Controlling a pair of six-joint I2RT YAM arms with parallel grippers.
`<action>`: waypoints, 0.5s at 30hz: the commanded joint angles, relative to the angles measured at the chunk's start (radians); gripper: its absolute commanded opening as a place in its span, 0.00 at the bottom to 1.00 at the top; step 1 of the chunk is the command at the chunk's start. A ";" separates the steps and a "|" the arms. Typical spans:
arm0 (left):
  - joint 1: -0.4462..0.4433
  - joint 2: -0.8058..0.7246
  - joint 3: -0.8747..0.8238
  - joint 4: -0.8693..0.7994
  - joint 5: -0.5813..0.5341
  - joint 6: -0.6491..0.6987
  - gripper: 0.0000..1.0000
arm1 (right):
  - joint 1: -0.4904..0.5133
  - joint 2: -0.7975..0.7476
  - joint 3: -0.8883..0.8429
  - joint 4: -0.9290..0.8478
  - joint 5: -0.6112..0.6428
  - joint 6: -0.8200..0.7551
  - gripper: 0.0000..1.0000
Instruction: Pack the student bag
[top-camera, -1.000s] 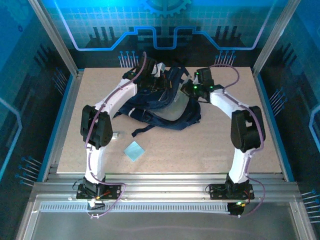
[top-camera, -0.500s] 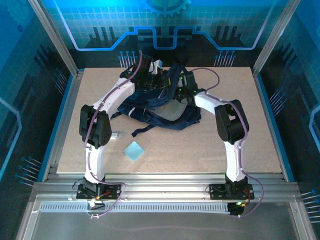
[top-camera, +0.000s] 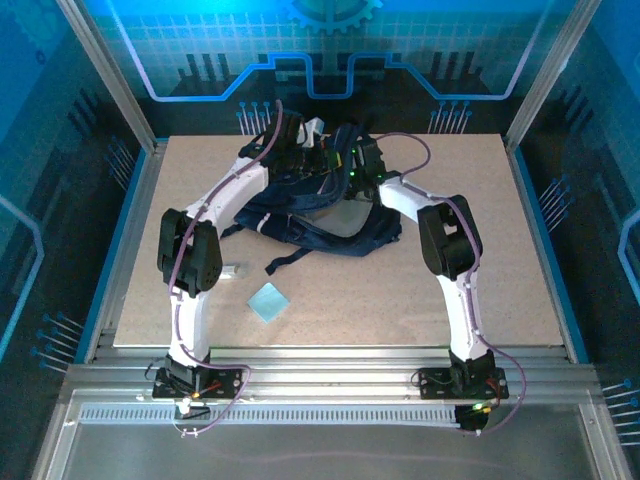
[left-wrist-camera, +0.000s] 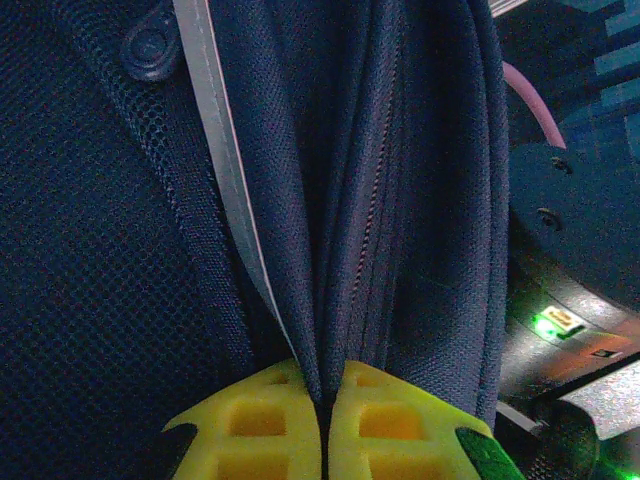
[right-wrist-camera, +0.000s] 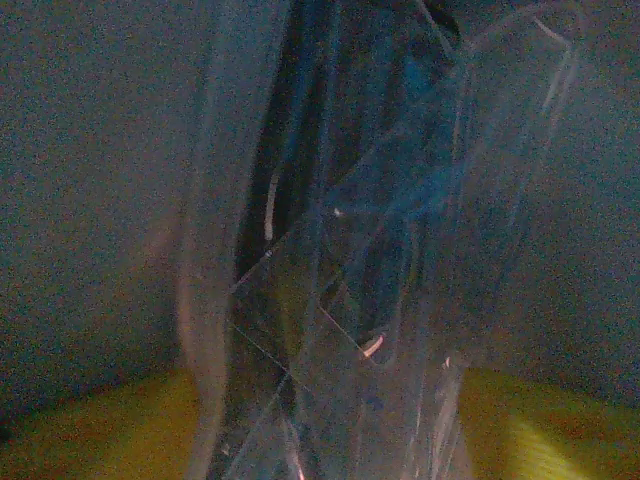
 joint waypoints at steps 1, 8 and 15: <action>-0.021 -0.077 -0.001 0.100 0.102 -0.012 0.00 | 0.014 -0.086 -0.051 0.048 -0.033 -0.022 0.78; -0.015 -0.054 0.007 0.128 0.109 -0.038 0.00 | -0.049 -0.237 -0.238 0.048 -0.080 -0.039 0.80; -0.012 -0.062 0.015 0.136 0.117 -0.050 0.00 | -0.057 -0.283 -0.343 0.140 -0.112 -0.021 0.40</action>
